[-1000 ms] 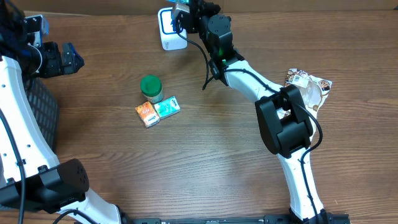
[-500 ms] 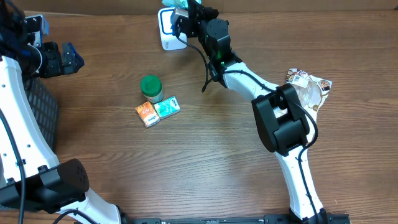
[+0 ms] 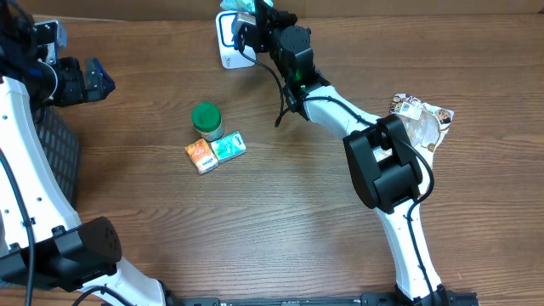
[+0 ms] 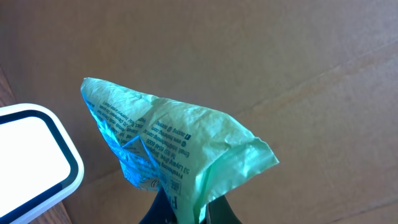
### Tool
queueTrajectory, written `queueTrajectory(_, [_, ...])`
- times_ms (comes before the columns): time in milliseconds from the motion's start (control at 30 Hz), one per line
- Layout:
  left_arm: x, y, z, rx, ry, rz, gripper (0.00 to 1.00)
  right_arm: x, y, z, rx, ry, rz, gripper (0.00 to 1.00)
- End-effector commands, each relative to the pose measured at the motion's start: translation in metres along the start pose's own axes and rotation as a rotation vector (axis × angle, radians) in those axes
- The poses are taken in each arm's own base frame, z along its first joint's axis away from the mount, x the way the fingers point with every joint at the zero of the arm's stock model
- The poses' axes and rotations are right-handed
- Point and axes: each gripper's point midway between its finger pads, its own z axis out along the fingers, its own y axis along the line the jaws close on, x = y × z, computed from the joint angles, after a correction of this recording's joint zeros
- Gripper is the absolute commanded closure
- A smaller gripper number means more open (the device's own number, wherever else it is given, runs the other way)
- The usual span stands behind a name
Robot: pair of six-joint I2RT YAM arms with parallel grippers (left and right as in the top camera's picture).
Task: Scan the item barcode
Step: 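Hold the teal packet in front of the white scanner, then move the teal packet to the table's right side and release it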
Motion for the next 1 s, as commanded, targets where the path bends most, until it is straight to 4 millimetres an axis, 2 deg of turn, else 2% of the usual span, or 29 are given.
queueTrajectory(0, [-0.003, -0.001, -0.009, -0.006, -0.030, 0.025, 0.00, -0.009, -0.011, 0.002, 0.031, -0.016, 0.009, 0.96])
queueTrajectory(133, [-0.003, -0.001, -0.009, -0.006, -0.030, 0.025, 0.00, -0.010, -0.012, 0.002, 0.034, -0.018, 0.009, 0.96])
queueTrajectory(300, [-0.003, -0.001, -0.009, -0.006, -0.030, 0.025, 0.01, -0.028, -0.047, -0.003, 0.081, -0.046, 0.041, 0.96])
queueTrajectory(333, [-0.003, -0.001, -0.009, -0.006, -0.030, 0.025, 0.01, -0.036, -0.061, -0.006, 0.094, -0.055, 0.086, 0.96])
queueTrajectory(400, [-0.003, -0.001, -0.009, -0.006, -0.030, 0.025, 0.00, -0.044, -0.077, -0.010, 0.086, -0.058, 0.203, 0.96])
queueTrajectory(433, [-0.003, -0.001, -0.009, -0.006, -0.030, 0.025, 0.00, -0.050, -0.091, -0.017, 0.053, -0.042, 0.367, 0.96])
queueTrajectory(567, [-0.003, -0.001, -0.009, -0.006, -0.030, 0.025, 0.01, -0.060, -0.114, -0.038, -0.036, 0.039, 0.599, 0.96])
queueTrajectory(733, [-0.003, -0.001, -0.009, -0.006, -0.030, 0.025, 0.01, -0.081, -0.141, -0.082, -0.151, 0.138, 0.928, 0.96])
queueTrajectory(767, [-0.003, -0.001, -0.009, -0.006, -0.030, 0.025, 0.00, -0.093, -0.143, -0.106, -0.242, 0.176, 1.054, 0.96])
queueTrajectory(800, [-0.003, -0.001, -0.009, -0.006, -0.030, 0.025, 0.00, -0.098, -0.143, -0.119, -0.291, 0.202, 1.110, 0.96])
queueTrajectory(867, [-0.003, -0.001, -0.009, -0.006, -0.030, 0.025, 0.01, -0.101, -0.142, -0.147, -0.365, 0.278, 1.201, 0.96])
queueTrajectory(967, [-0.003, -0.001, -0.009, -0.006, -0.030, 0.025, 0.01, -0.092, -0.140, -0.187, -0.416, 0.430, 1.265, 0.96])
